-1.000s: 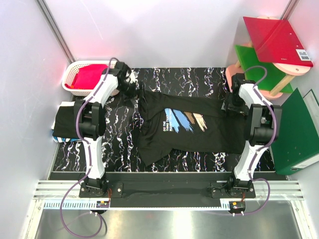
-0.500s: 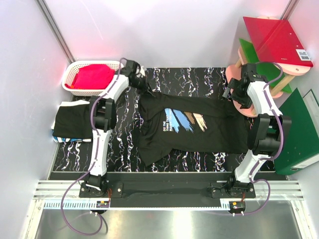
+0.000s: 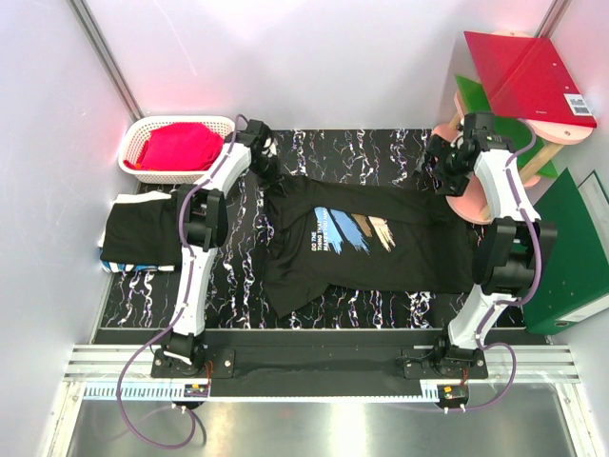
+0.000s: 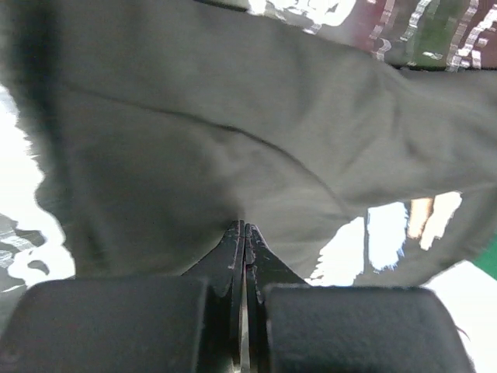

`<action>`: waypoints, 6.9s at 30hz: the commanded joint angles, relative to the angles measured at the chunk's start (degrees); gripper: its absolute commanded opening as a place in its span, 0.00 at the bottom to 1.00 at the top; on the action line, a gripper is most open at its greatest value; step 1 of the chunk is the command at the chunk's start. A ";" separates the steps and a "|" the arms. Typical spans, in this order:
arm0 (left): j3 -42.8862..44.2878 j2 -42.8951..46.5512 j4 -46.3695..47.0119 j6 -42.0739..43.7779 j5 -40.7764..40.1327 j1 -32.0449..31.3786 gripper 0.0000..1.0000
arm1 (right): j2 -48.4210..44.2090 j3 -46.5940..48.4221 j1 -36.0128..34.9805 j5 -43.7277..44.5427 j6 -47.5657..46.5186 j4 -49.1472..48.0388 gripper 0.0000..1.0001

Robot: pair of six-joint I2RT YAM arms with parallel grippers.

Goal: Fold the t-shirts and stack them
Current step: Fold the flattened tshirt in 1/3 of the way

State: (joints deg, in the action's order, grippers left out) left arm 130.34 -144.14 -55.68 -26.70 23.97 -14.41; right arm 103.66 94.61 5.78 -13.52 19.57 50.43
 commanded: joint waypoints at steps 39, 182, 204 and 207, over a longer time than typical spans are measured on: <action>-26.01 17.40 9.01 0.07 8.19 4.93 0.88 | 8.40 5.24 0.20 -24.27 -3.22 0.89 1.00; -13.18 12.03 11.03 1.73 -2.43 10.11 0.99 | 12.01 3.74 -0.68 -21.02 -4.10 1.95 1.00; -3.08 1.05 4.62 2.44 -7.88 5.88 0.00 | 11.04 1.90 -0.68 -21.37 -4.19 1.95 1.00; -3.34 1.48 4.27 2.79 -8.14 7.55 0.00 | 11.04 1.72 -0.68 -21.29 -4.28 1.95 1.00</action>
State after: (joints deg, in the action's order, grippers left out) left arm 125.16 -142.28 -51.18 -23.99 17.19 -9.13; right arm 116.16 96.40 5.61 -34.57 16.23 52.23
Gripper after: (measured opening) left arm 0.025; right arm 0.994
